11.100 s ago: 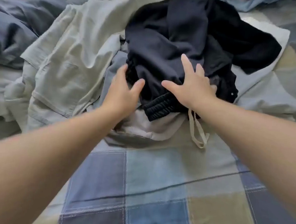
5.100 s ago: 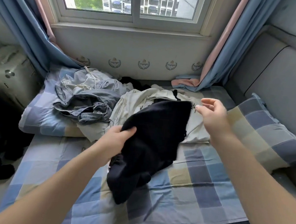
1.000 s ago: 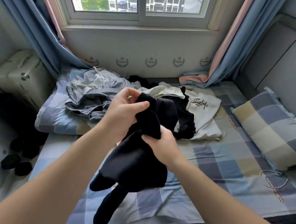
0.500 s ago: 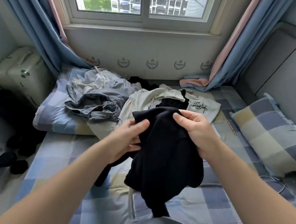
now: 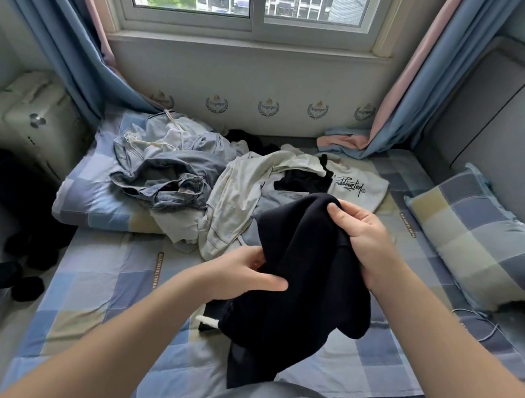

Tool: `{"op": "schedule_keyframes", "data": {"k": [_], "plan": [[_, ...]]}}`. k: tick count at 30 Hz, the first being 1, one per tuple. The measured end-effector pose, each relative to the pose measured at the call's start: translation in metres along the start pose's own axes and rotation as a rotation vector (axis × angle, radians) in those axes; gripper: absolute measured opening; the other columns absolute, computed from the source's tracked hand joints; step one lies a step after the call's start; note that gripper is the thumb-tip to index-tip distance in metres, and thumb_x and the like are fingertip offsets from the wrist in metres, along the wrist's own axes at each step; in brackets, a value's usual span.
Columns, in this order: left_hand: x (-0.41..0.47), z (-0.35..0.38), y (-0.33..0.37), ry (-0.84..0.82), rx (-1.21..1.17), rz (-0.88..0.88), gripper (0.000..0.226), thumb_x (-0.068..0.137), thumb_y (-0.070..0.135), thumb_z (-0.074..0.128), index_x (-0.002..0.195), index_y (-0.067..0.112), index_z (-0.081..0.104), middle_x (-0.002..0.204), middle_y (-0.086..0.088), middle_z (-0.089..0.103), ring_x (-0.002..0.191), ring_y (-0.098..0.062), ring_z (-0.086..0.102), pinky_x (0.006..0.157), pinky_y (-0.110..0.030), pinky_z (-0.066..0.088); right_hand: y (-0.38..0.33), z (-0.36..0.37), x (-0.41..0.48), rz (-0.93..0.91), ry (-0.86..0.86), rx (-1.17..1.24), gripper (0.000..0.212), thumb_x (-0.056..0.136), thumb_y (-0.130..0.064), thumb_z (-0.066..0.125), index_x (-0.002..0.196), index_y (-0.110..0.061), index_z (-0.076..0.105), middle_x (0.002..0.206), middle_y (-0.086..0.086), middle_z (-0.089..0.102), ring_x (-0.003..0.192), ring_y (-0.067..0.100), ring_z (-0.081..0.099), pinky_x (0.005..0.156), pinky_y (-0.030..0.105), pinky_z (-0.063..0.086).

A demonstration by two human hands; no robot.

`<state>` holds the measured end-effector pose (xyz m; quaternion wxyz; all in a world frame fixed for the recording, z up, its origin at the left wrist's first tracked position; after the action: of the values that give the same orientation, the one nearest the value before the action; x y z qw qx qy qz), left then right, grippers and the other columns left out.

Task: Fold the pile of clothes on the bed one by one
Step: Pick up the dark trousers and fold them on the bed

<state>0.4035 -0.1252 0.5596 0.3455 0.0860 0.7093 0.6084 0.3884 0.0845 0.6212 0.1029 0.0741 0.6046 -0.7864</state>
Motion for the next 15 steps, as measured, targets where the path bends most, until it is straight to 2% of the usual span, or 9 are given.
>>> {"op": "schedule_keyframes", "data": {"k": [2, 4, 6, 8, 10, 12, 15], "plan": [[0.001, -0.004, -0.004, 0.04, -0.033, 0.037, 0.029, 0.091, 0.013, 0.072, 0.119, 0.011, 0.07, 0.119, -0.007, 0.073, 0.113, -0.024, 0.068, 0.1, -0.036, 0.053, -0.004, -0.003, 0.001, -0.004, 0.008, 0.012, 0.02, 0.1, -0.012, 0.055, 0.099, -0.01, 0.075, 0.093, 0.01, 0.076, 0.083, 0.018, 0.073, 0.075, 0.027, 0.061], [0.001, -0.012, -0.003, 0.074, -0.055, 0.064, 0.026, 0.092, 0.014, 0.069, 0.114, 0.001, 0.068, 0.115, -0.013, 0.073, 0.107, -0.027, 0.069, 0.097, -0.039, 0.054, -0.007, -0.007, 0.002, 0.006, -0.001, 0.016, 0.019, 0.1, -0.012, 0.054, 0.101, -0.008, 0.073, 0.091, 0.01, 0.076, 0.082, 0.017, 0.073, 0.073, 0.026, 0.061], [-0.002, -0.02, 0.003, 0.118, -0.025, 0.104, 0.025, 0.09, 0.017, 0.069, 0.097, -0.006, 0.062, 0.091, -0.014, 0.067, 0.085, -0.026, 0.064, 0.08, -0.039, 0.052, -0.009, -0.011, 0.002, 0.013, -0.026, 0.021, 0.019, 0.101, -0.011, 0.053, 0.101, -0.007, 0.072, 0.09, 0.009, 0.076, 0.081, 0.017, 0.073, 0.074, 0.026, 0.061], [-0.007, -0.031, 0.014, 0.247, 0.042, 0.155, 0.029, 0.093, 0.01, 0.069, 0.072, 0.005, 0.049, 0.066, -0.003, 0.048, 0.061, -0.015, 0.049, 0.056, -0.024, 0.04, -0.011, -0.015, 0.006, 0.016, -0.033, 0.009, 0.019, 0.101, -0.01, 0.053, 0.101, -0.006, 0.071, 0.09, 0.008, 0.077, 0.081, 0.016, 0.073, 0.074, 0.026, 0.061], [-0.014, -0.042, 0.024, 0.411, 0.062, 0.23, 0.042, 0.095, 0.004, 0.066, 0.065, 0.016, 0.038, 0.056, 0.007, 0.037, 0.05, -0.006, 0.034, 0.045, -0.018, 0.027, -0.01, -0.023, 0.011, 0.02, -0.004, -0.06, 0.018, 0.101, -0.01, 0.054, 0.102, -0.006, 0.071, 0.092, 0.008, 0.077, 0.081, 0.016, 0.073, 0.072, 0.024, 0.06], [-0.018, -0.05, 0.033, 0.522, 0.077, 0.311, 0.047, 0.094, 0.004, 0.066, 0.064, 0.02, 0.033, 0.054, 0.011, 0.033, 0.049, -0.005, 0.029, 0.044, -0.018, 0.024, -0.004, -0.031, 0.017, 0.035, 0.04, -0.137, 0.017, 0.101, -0.009, 0.055, 0.105, -0.004, 0.071, 0.092, 0.007, 0.077, 0.082, 0.017, 0.072, 0.071, 0.023, 0.059], [-0.018, -0.052, 0.04, 0.668, 0.123, 0.358, 0.049, 0.093, 0.008, 0.068, 0.064, 0.021, 0.03, 0.056, 0.013, 0.032, 0.053, -0.005, 0.028, 0.049, -0.021, 0.025, 0.007, -0.037, 0.025, -0.007, 0.132, -0.307, 0.014, 0.1, -0.007, 0.057, 0.096, -0.01, 0.07, 0.082, 0.001, 0.074, 0.078, 0.017, 0.067, 0.065, 0.017, 0.056]]}}
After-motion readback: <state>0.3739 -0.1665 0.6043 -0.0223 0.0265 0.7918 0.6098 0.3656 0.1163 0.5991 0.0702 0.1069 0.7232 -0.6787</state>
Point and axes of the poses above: each hand's wrist, its own x-axis towards the middle knuckle, its own z-axis out of the palm, y = z × x, the point moved 1 cm from there along x, towards the middle knuckle
